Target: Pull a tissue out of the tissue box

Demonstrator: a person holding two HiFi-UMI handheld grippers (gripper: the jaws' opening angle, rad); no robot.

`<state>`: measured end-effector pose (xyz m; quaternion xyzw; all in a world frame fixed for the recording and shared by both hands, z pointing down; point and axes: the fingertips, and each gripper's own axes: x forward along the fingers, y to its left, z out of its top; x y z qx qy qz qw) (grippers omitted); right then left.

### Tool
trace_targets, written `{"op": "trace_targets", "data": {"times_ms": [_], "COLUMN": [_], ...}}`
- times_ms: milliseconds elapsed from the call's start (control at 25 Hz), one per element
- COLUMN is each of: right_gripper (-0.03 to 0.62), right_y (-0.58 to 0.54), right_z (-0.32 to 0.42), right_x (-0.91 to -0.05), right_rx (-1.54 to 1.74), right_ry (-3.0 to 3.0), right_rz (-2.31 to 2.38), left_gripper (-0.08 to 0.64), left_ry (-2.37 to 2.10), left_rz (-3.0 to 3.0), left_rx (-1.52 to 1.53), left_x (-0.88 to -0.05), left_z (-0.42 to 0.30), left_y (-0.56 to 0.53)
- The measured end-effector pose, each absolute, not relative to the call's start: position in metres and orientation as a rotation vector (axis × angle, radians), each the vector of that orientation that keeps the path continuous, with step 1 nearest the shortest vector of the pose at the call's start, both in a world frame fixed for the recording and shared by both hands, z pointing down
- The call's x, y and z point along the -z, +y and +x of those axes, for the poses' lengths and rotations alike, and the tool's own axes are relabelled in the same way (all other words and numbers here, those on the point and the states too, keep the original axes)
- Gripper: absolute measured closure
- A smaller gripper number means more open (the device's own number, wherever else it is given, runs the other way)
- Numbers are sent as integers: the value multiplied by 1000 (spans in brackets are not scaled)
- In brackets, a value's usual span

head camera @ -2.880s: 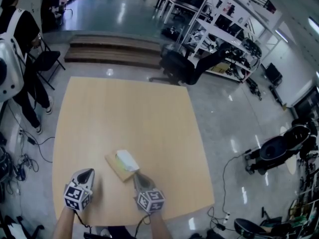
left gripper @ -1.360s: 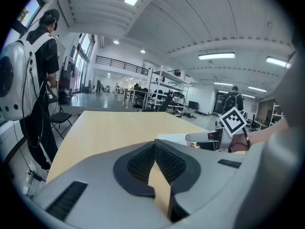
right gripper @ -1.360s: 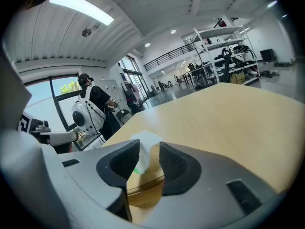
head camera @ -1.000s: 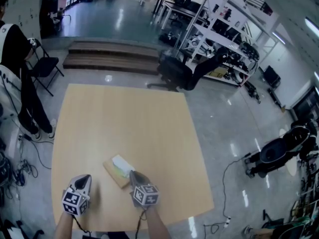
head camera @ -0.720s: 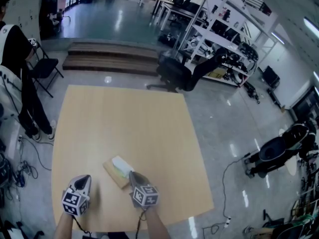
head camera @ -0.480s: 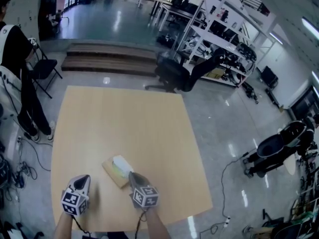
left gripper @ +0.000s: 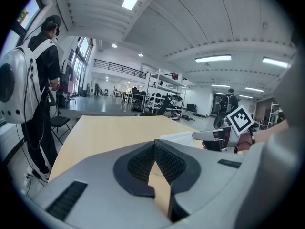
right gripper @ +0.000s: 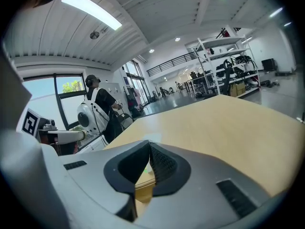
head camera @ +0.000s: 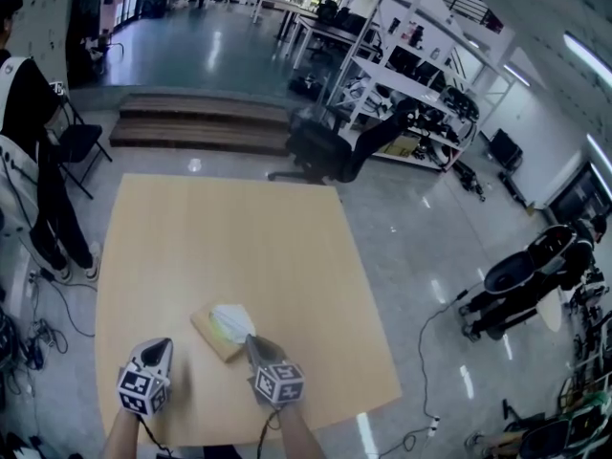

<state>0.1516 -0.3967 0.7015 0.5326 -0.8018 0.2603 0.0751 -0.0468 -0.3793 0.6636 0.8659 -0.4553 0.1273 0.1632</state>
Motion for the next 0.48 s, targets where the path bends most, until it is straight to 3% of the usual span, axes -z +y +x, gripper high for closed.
{"op": "trace_targets", "data": {"times_ms": [480], "right_gripper": [586], "right_y": [-375], "right_z": [159], "right_x": [-681], "right_rx": [-727], "right_ry": [-2426], "right_rz": [1635], "left_gripper": [552], "left_ry": [-1289], "left_rz": [2522], "left_rx": [-330], "left_x": [-647], "left_z": [-38], "left_y": [-368]}}
